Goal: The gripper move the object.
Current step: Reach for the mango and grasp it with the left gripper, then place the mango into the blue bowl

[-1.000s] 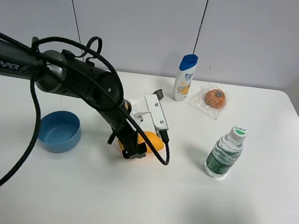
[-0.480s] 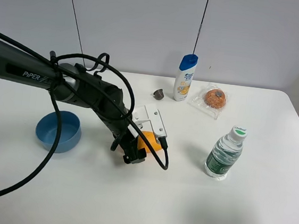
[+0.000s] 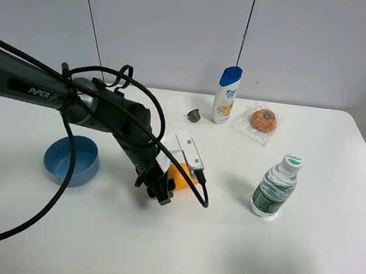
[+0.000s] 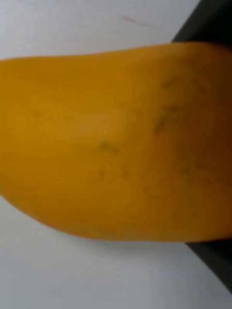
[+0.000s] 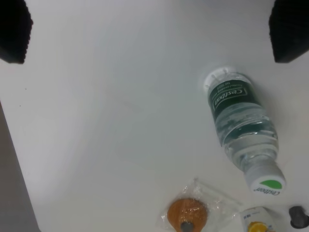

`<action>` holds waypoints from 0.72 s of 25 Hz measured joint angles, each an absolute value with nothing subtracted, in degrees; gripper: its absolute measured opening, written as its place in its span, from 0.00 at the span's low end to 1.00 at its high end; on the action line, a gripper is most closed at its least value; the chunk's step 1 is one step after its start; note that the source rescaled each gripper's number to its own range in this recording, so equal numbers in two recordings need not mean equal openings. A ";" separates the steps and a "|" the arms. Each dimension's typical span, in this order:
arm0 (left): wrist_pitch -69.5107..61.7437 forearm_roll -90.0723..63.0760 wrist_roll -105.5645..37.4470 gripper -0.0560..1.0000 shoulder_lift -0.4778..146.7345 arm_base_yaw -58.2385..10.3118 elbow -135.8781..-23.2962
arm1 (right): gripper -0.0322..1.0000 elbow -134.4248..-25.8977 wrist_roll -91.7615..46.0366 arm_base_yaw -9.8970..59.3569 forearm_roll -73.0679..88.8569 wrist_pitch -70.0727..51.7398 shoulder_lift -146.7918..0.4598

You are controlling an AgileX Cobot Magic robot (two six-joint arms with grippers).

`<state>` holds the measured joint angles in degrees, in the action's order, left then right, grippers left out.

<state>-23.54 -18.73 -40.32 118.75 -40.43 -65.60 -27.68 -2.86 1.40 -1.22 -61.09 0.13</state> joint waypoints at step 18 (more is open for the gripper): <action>-25.44 -19.21 -37.37 0.07 106.77 -37.01 -65.74 | 1.00 -27.68 -2.86 1.40 -1.22 -61.09 0.13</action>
<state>-25.44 -19.21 -37.37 106.77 -37.01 -65.74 -27.68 -2.86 1.40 -1.22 -61.09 0.13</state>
